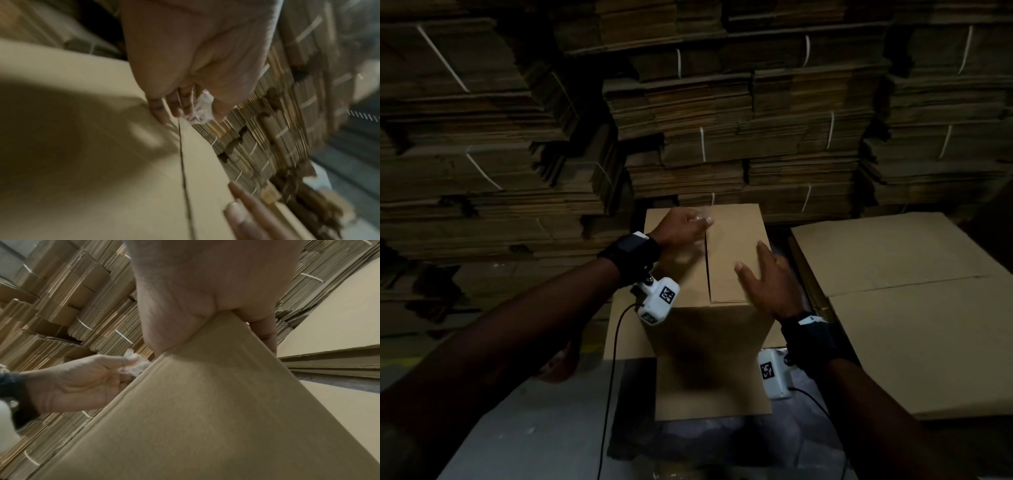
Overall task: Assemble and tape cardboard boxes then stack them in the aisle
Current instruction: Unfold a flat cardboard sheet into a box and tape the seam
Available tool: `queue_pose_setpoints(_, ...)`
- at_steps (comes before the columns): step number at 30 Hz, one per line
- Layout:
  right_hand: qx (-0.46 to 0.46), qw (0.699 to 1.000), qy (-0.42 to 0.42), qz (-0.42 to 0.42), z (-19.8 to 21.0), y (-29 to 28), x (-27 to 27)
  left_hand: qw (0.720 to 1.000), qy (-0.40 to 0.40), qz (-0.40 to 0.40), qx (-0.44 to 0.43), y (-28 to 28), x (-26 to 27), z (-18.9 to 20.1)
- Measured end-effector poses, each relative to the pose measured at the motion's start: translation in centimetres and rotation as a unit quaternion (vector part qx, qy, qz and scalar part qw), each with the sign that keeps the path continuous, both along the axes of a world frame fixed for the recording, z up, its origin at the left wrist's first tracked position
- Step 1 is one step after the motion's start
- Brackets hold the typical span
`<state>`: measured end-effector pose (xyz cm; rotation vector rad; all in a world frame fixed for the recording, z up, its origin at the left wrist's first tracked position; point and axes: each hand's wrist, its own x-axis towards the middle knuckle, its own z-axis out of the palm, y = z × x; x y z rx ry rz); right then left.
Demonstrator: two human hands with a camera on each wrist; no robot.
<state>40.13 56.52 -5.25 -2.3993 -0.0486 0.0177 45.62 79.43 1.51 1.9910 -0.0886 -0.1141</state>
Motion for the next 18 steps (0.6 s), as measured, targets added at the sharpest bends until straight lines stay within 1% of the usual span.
queue_pose_setpoints(2,0.003,1.000,-0.005,-0.001,-0.1,-0.1,0.0,0.995,-0.033,-0.057,0.075,0.0,0.2,0.4)
queue_pose_setpoints(3,0.003,1.000,-0.007,-0.002,-0.1,-0.1,0.0,0.985,-0.059,-0.085,0.137,-0.1,0.1,0.3)
queue_pose_setpoints(4,0.003,1.000,-0.007,-0.002,-0.1,-0.1,0.0,0.965,-0.080,-0.115,0.220,-0.2,0.2,0.1)
queue_pose_setpoints(5,0.004,1.000,-0.005,-0.002,-0.1,-0.2,0.0,0.939,-0.074,-0.133,0.309,-0.3,0.0,-0.1)
queue_pose_setpoints(6,0.005,1.000,-0.003,-0.003,-0.2,-0.1,0.0,0.922,-0.055,-0.132,0.361,-0.3,0.0,-0.6)
queue_pose_setpoints(7,0.004,1.000,-0.002,-0.003,-0.2,-0.1,0.1,0.913,-0.041,-0.127,0.385,-0.3,0.0,-0.9)
queue_pose_setpoints(8,0.002,1.000,-0.001,-0.004,-0.3,-0.1,0.1,0.917,-0.052,-0.122,0.376,-0.3,0.3,-1.3)
queue_pose_setpoints(10,0.000,1.000,-0.001,-0.005,-0.5,-0.1,0.2,0.926,-0.097,-0.114,0.346,-0.4,1.1,-1.4)
queue_pose_setpoints(11,0.001,1.000,0.000,-0.004,-0.6,-0.1,0.2,0.930,-0.102,-0.098,0.338,-0.4,1.4,-1.2)
queue_pose_setpoints(13,0.006,1.000,0.001,-0.002,-0.7,0.0,0.3,0.944,-0.074,-0.065,0.314,-0.2,2.3,-1.0)
queue_pose_setpoints(14,0.008,1.000,0.002,-0.003,-0.6,0.0,0.3,0.953,-0.057,-0.065,0.291,-0.2,2.8,-0.8)
queue_pose_setpoints(15,0.008,1.000,0.002,-0.004,-0.6,0.0,0.3,0.955,-0.041,-0.075,0.284,-0.3,3.2,-0.4)
queue_pose_setpoints(16,0.008,1.000,0.003,-0.004,-0.6,0.0,0.3,0.950,-0.034,-0.092,0.296,-0.3,3.9,-0.3)
queue_pose_setpoints(18,0.009,1.000,0.003,-0.002,-0.6,0.0,0.2,0.925,-0.022,-0.126,0.358,-0.5,5.4,0.5)
